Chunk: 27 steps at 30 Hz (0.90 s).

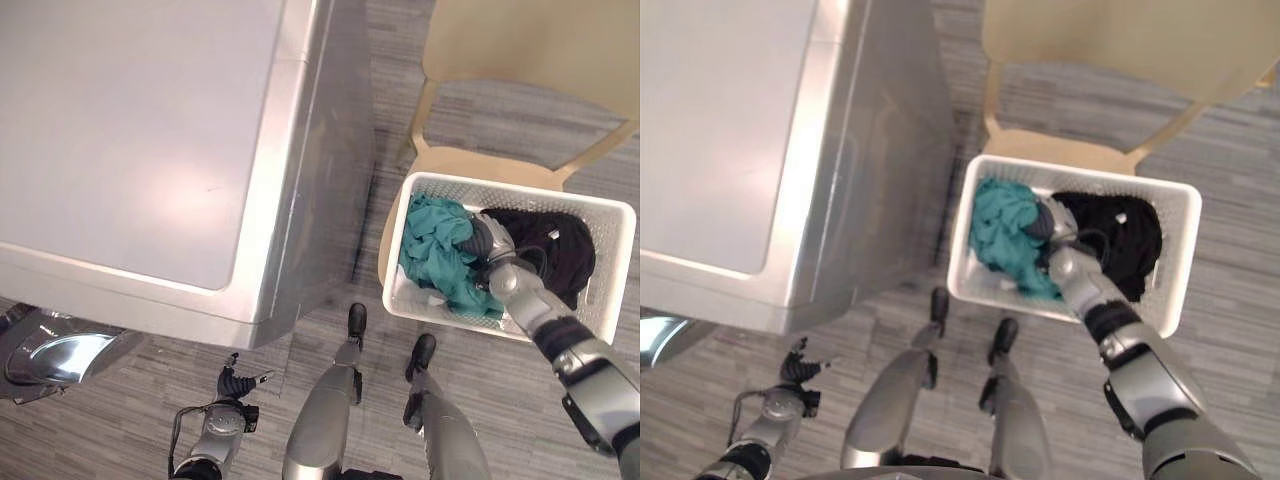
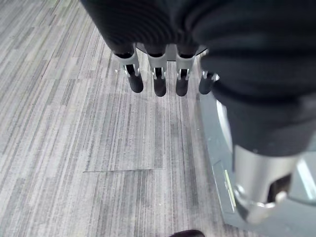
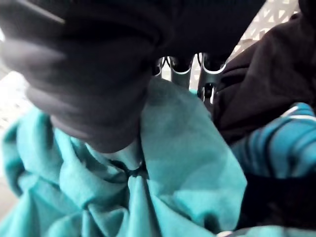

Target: Grab the laundry basket,head to the washer,open it,put in the laundry and shut it.

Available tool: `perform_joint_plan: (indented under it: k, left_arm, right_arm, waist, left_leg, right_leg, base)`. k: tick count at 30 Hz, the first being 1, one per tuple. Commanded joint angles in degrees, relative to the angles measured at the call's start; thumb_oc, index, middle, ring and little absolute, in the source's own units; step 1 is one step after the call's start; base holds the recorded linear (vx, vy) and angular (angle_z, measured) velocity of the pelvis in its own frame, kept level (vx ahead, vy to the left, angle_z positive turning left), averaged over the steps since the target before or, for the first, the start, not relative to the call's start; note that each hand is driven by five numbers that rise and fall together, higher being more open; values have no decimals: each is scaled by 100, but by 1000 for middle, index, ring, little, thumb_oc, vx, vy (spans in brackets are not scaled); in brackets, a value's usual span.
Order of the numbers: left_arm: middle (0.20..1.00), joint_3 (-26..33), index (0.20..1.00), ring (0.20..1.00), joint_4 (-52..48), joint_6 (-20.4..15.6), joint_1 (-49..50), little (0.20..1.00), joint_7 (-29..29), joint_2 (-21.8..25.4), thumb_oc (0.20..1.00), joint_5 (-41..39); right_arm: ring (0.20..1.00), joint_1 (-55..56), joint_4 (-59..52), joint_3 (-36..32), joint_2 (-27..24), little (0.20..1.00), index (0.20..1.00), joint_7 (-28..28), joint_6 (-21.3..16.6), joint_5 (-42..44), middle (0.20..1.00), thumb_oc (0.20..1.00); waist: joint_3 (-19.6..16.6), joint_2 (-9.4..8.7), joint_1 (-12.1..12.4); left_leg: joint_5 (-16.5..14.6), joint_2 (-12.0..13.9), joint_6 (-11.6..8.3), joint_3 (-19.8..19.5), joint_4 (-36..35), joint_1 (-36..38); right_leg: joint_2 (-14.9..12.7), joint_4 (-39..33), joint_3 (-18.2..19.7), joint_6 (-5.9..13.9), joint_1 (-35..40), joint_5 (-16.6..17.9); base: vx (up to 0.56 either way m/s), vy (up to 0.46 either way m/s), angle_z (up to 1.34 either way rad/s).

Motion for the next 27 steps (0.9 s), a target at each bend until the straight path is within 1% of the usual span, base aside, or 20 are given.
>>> perform_joint_plan:
  k: [1,2,3,5,6,7,8,10,12,16,17,18,19,20,22,23,24,25,26,27]
  left_arm:
    - [1000,99,1000,1000,222,123,253,1000,3,62,1000,47]
    - [1000,96,1000,1000,221,124,255,1000,3,63,1000,46]
    - [1000,165,1000,1000,147,167,361,1000,-53,24,1000,75]
    - [1000,228,1000,1000,92,216,464,1000,-82,-14,1000,116]
    - [1000,226,1000,1000,92,217,463,1000,-82,-13,1000,116]
    - [1000,270,1000,1000,55,232,523,1000,-91,-23,1000,127]
    - [1000,365,1000,1000,-52,263,672,1000,-130,-52,1000,105]
    - [1000,416,1000,1000,-128,280,754,1000,-161,-59,1000,106]
    - [1000,467,1000,1000,-229,303,840,1000,-171,-76,1000,77]
    - [1000,536,1000,1000,-730,312,1085,1000,-244,-88,1000,63]
    - [1000,521,1000,1000,-872,298,1047,1000,-298,-43,1000,58]
    - [1000,521,1000,1000,-872,299,1047,1000,-298,-42,1000,58]
    - [1000,489,1000,1000,-1043,277,1012,1000,-308,14,1000,39]
    - [1000,492,1000,1000,-1482,225,1034,1000,-350,111,1000,-4]
    - [1000,486,1000,1000,-1840,168,1070,1000,-298,203,1000,-82]
    - [1000,487,1000,1000,-1843,170,1070,1000,-298,203,1000,-82]
    - [1000,489,1000,1000,-2077,154,1092,1000,-320,241,1000,-148]
    - [1000,493,1000,1000,-2366,83,1106,1000,-267,283,1000,-240]
    - [1000,474,1000,1000,-2790,54,1138,1000,-244,357,1000,-212]
    - [1000,477,1000,1000,-2799,60,1143,1000,-244,358,1000,-212]
  right_arm:
    - [200,583,-758,-428,290,200,200,51,-525,1013,200,200]
    - [200,589,-764,-432,289,200,200,52,-521,1012,200,200]
    - [200,979,-1202,-777,397,200,200,178,-653,1463,200,200]
    - [200,1325,-1627,-1059,522,200,200,337,-754,1872,200,200]
    - [200,1327,-1631,-1062,521,200,200,338,-751,1872,200,200]
    - [200,1454,-1807,-1191,581,200,200,401,-802,2105,200,200]
    - [200,1736,-2206,-1390,744,200,200,637,-912,2623,200,200]
    - [200,1888,-2399,-1441,777,200,200,728,-921,2732,200,200]
    - [200,2148,-2776,-1490,847,200,200,924,-983,2969,200,200]
    - [200,2527,-3505,-1563,774,200,200,1223,-1023,2844,200,200]
    - [200,2677,-3704,-1569,770,200,200,1325,-1034,2792,200,200]
    - [200,2679,-3707,-1571,770,200,200,1326,-1032,2792,200,200]
    - [200,2794,-3836,-1640,770,200,200,1345,-1085,2778,200,200]
    - [200,2884,-3944,-1705,734,200,200,1384,-1104,2683,200,200]
    - [200,2865,-4038,-1714,710,200,200,1310,-1169,2463,200,200]
    - [200,2863,-4037,-1714,710,200,200,1310,-1169,2462,200,200]
    - [200,2827,-4066,-1707,689,200,200,1300,-1153,2394,200,200]
    - [200,2755,-4068,-1639,682,200,200,1257,-1151,2300,200,200]
    - [200,2630,-3991,-1610,676,200,200,1180,-1144,2314,200,200]
    - [200,2626,-3985,-1607,677,200,200,1180,-1147,2315,200,200]
  waist:
    - [-565,-327,-156]
    - [-563,-326,-153]
    - [-690,-358,-220]
    - [-801,-372,-284]
    - [-812,-372,-284]
    - [-866,-389,-314]
    - [-985,-429,-367]
    - [-1084,-447,-390]
    - [-1207,-477,-445]
    - [-1362,-494,-530]
    - [-1308,-473,-568]
    - [-1306,-475,-567]
    - [-1252,-462,-638]
    - [-1265,-425,-644]
    - [-1317,-448,-586]
    - [-1332,-439,-582]
    - [-1381,-462,-526]
    - [-1402,-485,-440]
    - [-1409,-481,-284]
    - [-1417,-478,-296]
  left_leg:
    - [-440,128,-397,154,53,101]
    - [-440,128,-397,155,50,108]
    - [-489,126,-387,191,-15,316]
    - [-552,114,-367,229,-32,524]
    - [-543,113,-365,227,-32,507]
    - [-581,101,-353,238,-36,612]
    - [-718,78,-306,275,19,836]
    - [-770,76,-282,289,61,911]
    - [-902,74,-249,344,159,1110]
    - [-1037,111,-176,469,235,1473]
    - [-985,173,-169,440,243,1496]
    - [-986,170,-168,441,244,1497]
    - [-935,176,-155,347,274,1446]
    - [-837,223,-151,235,356,1298]
    - [-684,245,-189,50,390,1137]
    - [-673,258,-192,49,387,1117]
    - [-604,277,-237,-40,381,1019]
    - [-418,326,-355,-118,340,883]
    - [-12,437,-624,-223,243,560]
    - [-3,439,-628,-237,236,551]
  right_leg:
    - [-572,314,251,488,-257,-323]
    - [-572,312,251,488,-251,-323]
    - [-576,261,225,508,-53,-335]
    - [-585,238,216,522,147,-366]
    - [-584,227,214,522,136,-351]
    - [-583,206,220,531,244,-361]
    - [-588,190,252,559,458,-399]
    - [-590,168,271,566,533,-400]
    - [-589,181,327,577,707,-437]
    - [-566,444,474,614,838,-489]
    - [-521,866,624,624,783,-566]
    - [-524,883,626,625,776,-575]
    - [-385,1294,933,627,725,-664]
    - [-183,1658,1257,573,722,-812]
    - [-14,2128,1521,499,847,-975]
    - [0,2117,1522,495,830,-956]
    - [80,1976,1635,435,958,-1113]
    - [218,1636,1687,336,1199,-1335]
    - [326,1125,1617,151,1348,-1489]
    - [331,1110,1604,147,1348,-1480]
  base:
    - [34,4,12]
    - [67,0,-3]
    - [75,6,-10]
    - [77,20,-3]
    - [44,20,5]
    - [60,31,-4]
    - [96,48,-13]
    - [66,41,-13]
    - [52,54,-23]
    - [3,38,-28]
    - [-82,-17,-38]
    - [-153,-56,-18]
    - [-245,-109,5]
    - [-323,-173,12]
    - [-270,-208,63]
    - [-177,-187,98]
    - [-185,-224,69]
    - [-404,-430,52]
    - [-339,-351,43]
    - [-344,-323,54]
